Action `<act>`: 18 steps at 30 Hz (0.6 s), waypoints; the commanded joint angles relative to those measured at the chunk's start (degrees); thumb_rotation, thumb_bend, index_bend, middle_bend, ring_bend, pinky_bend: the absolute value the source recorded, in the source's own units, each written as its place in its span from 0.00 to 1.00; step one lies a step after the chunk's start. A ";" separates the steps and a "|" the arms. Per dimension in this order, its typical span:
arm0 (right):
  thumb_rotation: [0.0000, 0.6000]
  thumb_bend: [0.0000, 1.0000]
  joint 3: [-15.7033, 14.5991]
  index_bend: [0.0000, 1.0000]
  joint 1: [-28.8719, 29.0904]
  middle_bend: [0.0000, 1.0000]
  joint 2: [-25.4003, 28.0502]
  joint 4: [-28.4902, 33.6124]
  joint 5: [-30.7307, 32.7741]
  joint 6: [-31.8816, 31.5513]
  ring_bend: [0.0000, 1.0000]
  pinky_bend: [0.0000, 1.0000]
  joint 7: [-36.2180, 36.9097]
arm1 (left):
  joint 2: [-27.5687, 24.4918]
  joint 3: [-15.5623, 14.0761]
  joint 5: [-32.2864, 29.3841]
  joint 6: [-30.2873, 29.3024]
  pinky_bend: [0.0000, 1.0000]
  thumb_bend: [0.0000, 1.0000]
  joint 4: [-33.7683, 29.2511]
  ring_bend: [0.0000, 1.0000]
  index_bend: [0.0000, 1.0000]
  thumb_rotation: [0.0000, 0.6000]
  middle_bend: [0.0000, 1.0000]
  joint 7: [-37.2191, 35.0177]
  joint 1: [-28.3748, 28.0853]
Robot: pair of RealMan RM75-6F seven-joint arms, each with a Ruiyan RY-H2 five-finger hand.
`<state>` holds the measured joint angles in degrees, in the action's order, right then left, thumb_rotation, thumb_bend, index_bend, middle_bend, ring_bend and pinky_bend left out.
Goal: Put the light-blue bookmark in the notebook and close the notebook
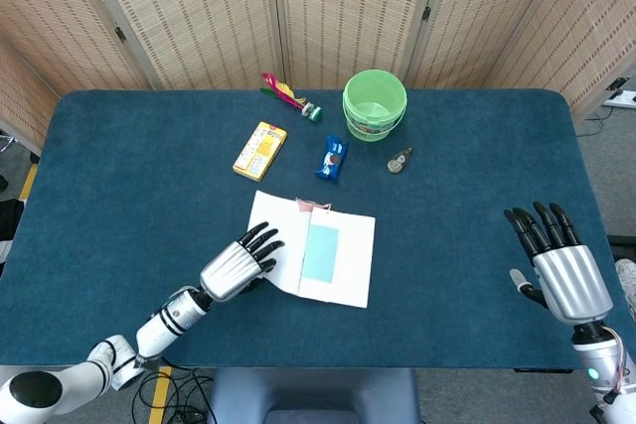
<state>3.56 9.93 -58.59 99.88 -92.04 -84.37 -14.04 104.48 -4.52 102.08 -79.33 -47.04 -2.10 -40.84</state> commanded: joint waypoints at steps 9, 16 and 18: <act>1.00 0.20 -0.28 0.00 -0.93 0.13 0.13 0.27 -0.32 -1.00 0.00 0.00 -0.14 | -3.93 -1.46 8.70 0.21 0.14 0.53 -9.60 0.15 0.69 1.00 0.27 13.25 -5.36; 1.00 0.19 -0.41 0.00 -1.59 0.13 0.19 0.15 -0.28 -1.58 0.00 0.00 0.18 | -5.39 -0.74 12.04 4.98 0.14 0.53 -14.21 0.15 0.68 1.00 0.27 20.33 -9.95; 1.00 0.19 -0.47 0.00 -1.70 0.13 0.10 0.05 -0.30 -1.61 0.00 0.00 0.32 | -5.66 -0.65 12.64 6.39 0.14 0.53 -14.89 0.15 0.67 1.00 0.27 21.72 -10.97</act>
<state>3.09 8.24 -58.48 99.93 -92.34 -85.98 -13.73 99.29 -5.34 113.89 -74.14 -61.04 18.48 -50.74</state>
